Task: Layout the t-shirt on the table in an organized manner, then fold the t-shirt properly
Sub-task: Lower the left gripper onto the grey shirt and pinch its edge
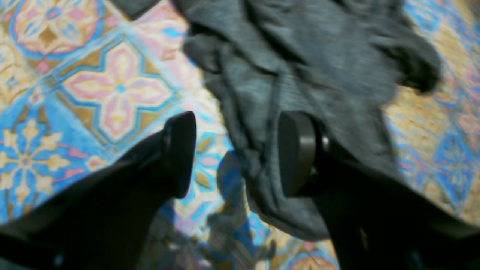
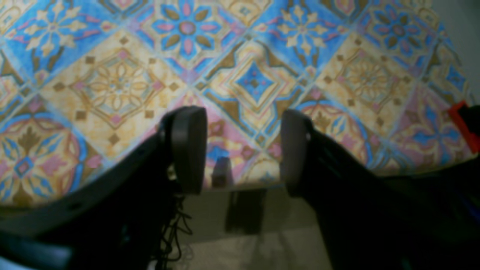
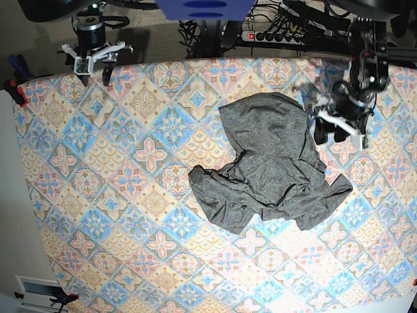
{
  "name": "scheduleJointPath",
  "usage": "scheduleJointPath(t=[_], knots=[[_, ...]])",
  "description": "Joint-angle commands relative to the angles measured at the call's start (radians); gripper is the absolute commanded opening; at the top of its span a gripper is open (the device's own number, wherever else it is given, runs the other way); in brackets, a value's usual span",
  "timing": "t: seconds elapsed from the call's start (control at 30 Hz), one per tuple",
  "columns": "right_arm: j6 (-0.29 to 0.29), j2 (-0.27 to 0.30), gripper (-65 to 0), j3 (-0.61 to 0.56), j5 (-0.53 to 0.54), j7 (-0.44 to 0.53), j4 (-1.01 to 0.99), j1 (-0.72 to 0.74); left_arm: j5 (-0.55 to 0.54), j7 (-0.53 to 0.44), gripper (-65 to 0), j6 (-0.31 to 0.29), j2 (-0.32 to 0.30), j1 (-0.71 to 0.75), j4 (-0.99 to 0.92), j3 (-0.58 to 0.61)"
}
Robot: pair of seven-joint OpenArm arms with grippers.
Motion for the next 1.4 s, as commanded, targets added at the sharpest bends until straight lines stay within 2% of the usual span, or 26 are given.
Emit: scheduleJointPath(t=[0.0, 0.07, 0.2, 0.33, 0.53, 0.63, 0.7, 0.77, 0.9, 1.03, 1.13, 1.27, 1.37], knots=[[0.000, 0.005, -34.6, 0.004, 0.003, 0.030, 0.012, -0.009, -0.016, -0.009, -31.0, -0.016, -0.009, -0.032, 0.005, 0.036], [0.000, 0.005, -34.6, 0.004, 0.003, 0.030, 0.012, -0.009, 0.003, -0.012, -31.0, -0.016, -0.009, -0.066, -0.016, 0.082], [0.000, 0.007, -34.6, 0.004, 0.003, 0.030, 0.012, -0.009, 0.056, -0.009, -31.0, -0.016, 0.034, -0.130, -0.061, 0.088], [0.000, 0.007, -34.6, 0.004, 0.003, 0.030, 0.014, 0.006, 0.081, 0.008, -31.0, -0.016, 0.044, -0.195, -0.113, 0.132], [0.000, 0.007, -34.6, -0.010, 0.003, 0.028, 0.014, 0.054, 0.073, 0.035, -31.0, -0.016, 0.044, -0.204, -0.059, 0.105], [0.000, 0.016, -34.6, -0.085, 0.000, 0.028, 0.017, 0.092, 0.080, 0.027, -31.0, -0.016, 0.037, -0.153, 0.007, 0.089], [0.000, 0.048, -34.6, -0.140, -0.017, 0.028, 0.017, 0.110, 0.081, 0.027, -31.0, -0.016, 0.040, -0.124, 0.019, 0.045], [0.000, 0.067, -34.6, -0.214, -0.060, 0.016, 0.015, 0.132, 0.083, 0.027, -31.0, -0.017, 0.042, -0.101, 0.018, 0.013], [-0.002, 0.070, -34.6, -0.332, -0.184, -0.079, 0.014, 0.210, 0.083, 0.027, -31.0, -0.017, 0.036, -0.066, 0.018, -0.003], [-0.002, 0.067, -34.6, -0.384, -0.259, -0.138, 0.015, 0.302, 0.089, 0.027, -31.0, -0.017, 0.039, -0.063, 0.015, 0.004], [-0.002, 0.067, -34.6, -0.407, -0.261, -0.141, 0.015, 0.315, 0.113, 0.035, -31.0, -0.017, 0.045, -0.087, -0.033, 0.007], [-0.002, 0.067, -34.6, -0.405, -0.261, -0.141, 0.015, 0.315, 0.115, 0.037, -31.0, -0.020, 0.050, -0.167, -0.186, 0.085], [-0.002, 0.067, -34.6, -0.401, -0.261, -0.135, 0.015, 0.315, 0.115, 0.034, -31.0, -0.086, 0.051, -0.192, -0.217, 0.148]])
